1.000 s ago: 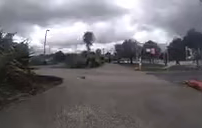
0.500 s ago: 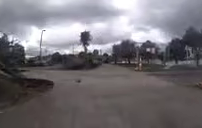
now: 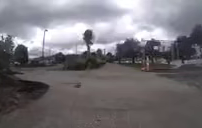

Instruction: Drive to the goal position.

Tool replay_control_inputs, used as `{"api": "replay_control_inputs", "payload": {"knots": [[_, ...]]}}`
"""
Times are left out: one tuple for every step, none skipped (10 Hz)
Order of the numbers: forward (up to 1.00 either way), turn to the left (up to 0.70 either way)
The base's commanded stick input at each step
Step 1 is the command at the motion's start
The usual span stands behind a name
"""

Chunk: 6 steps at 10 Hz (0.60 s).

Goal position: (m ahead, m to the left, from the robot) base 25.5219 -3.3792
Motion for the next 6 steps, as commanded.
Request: {"api": "replay_control_inputs", "payload": {"knots": [[1.0,0.0],[1.0,0.0],[1.0,-0.27],[1.0,-0.27],[1.0,-0.27],[1.0,-0.27]]}}
